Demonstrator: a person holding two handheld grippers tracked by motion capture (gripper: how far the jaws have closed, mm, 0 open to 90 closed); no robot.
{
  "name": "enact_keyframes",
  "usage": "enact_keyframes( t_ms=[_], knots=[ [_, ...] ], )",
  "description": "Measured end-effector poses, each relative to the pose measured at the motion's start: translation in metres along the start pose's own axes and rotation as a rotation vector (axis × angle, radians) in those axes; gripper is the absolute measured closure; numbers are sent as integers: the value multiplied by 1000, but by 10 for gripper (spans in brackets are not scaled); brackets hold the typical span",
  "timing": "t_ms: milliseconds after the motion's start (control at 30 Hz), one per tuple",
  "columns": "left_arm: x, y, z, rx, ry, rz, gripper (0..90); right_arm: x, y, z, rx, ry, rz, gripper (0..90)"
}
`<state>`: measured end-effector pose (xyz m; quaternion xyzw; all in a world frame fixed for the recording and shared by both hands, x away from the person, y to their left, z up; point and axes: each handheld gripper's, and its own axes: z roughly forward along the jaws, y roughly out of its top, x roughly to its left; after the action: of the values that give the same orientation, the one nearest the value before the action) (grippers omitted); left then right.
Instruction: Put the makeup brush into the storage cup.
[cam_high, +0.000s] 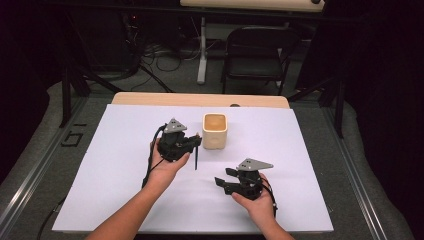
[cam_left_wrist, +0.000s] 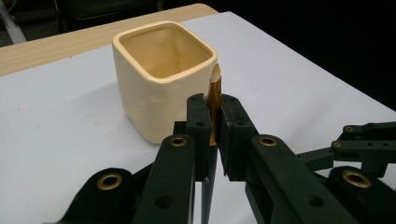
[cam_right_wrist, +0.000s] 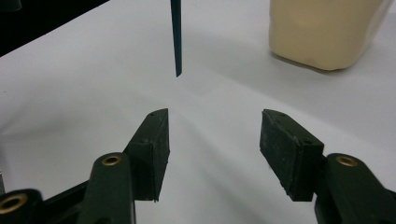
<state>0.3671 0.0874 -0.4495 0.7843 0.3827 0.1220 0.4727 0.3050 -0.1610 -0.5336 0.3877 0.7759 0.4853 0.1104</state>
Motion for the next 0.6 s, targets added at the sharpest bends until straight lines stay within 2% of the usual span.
enact_keyframes(
  t_ms=[400, 600],
  knots=[
    [0, 8, -2, -9, 17, 13, 836, 0, 0, 0, 3, -6, -2, 419],
    [2, 18, -4, -17, 15, 13, 836, 0, 0, 0, 12, -15, -7, 391]
  ],
)
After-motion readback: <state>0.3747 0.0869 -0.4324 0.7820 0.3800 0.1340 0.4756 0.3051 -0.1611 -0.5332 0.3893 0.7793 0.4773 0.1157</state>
